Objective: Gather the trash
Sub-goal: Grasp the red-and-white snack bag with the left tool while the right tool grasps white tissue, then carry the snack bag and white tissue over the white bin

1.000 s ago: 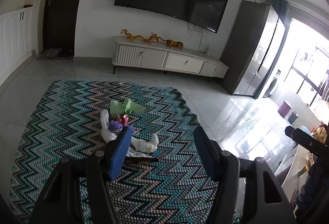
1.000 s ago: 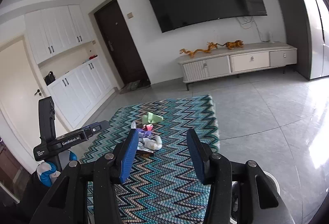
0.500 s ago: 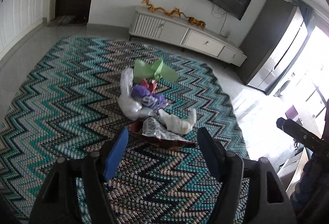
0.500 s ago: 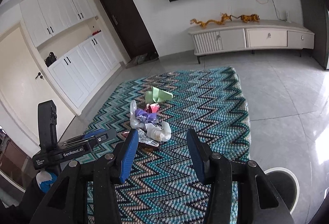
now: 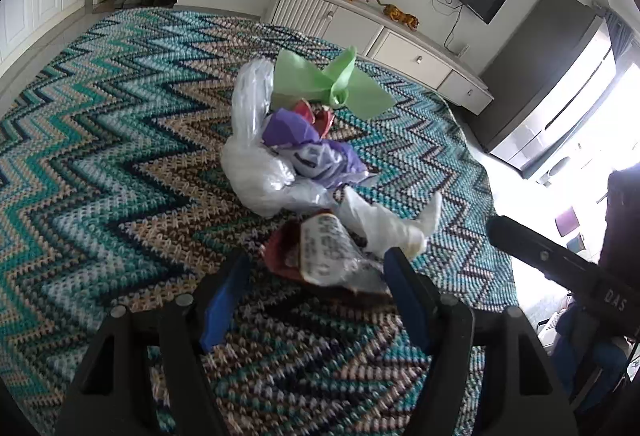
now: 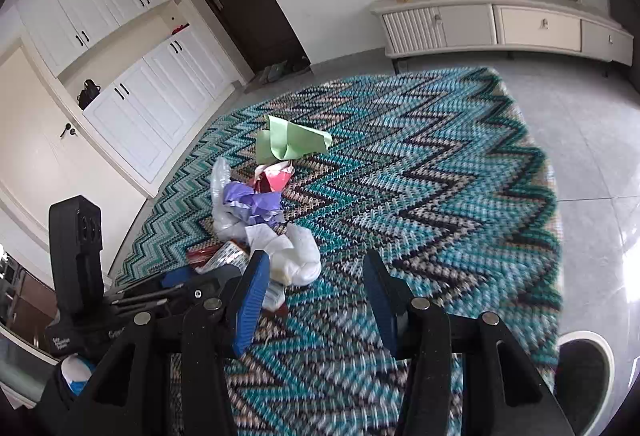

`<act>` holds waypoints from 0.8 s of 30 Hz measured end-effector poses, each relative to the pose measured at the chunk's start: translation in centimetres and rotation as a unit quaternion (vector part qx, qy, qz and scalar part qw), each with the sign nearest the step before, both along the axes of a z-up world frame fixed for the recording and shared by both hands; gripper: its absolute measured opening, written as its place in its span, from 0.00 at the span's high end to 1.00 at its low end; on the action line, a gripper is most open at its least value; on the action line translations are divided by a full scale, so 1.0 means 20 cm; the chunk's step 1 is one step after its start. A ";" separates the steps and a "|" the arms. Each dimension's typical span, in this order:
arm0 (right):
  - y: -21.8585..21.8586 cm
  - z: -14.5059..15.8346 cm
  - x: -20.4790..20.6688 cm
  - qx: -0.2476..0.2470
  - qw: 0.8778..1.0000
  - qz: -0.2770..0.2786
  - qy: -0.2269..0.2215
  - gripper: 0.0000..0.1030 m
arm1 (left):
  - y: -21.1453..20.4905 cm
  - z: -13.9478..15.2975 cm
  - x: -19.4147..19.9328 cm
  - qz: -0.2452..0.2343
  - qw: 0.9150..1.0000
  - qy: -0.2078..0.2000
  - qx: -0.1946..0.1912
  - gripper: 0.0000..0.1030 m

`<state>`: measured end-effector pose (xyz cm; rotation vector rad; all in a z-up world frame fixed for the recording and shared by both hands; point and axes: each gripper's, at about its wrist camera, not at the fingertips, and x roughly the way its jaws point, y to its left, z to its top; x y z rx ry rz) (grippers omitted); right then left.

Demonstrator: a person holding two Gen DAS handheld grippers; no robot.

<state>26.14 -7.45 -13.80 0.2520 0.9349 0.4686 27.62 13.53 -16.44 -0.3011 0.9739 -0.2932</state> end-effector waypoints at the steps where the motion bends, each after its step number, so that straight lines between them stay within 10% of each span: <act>1: 0.01 -0.01 0.02 0.001 1.000 0.001 0.002 0.55 | 0.00 -0.01 0.00 0.000 1.000 -0.001 -0.002 0.34; 10: 0.09 -0.13 0.13 0.016 1.000 0.016 0.019 0.62 | -0.01 -0.04 -0.03 -0.006 0.999 -0.033 0.002 0.42; 16: 0.11 -0.18 0.16 0.028 0.999 0.024 0.026 0.90 | -0.01 -0.02 -0.06 -0.014 0.999 -0.034 -0.006 0.64; 24: 0.02 -0.03 -0.01 0.037 0.999 0.009 -0.009 0.93 | -0.01 0.07 -0.17 -0.007 0.999 -0.048 -0.001 0.68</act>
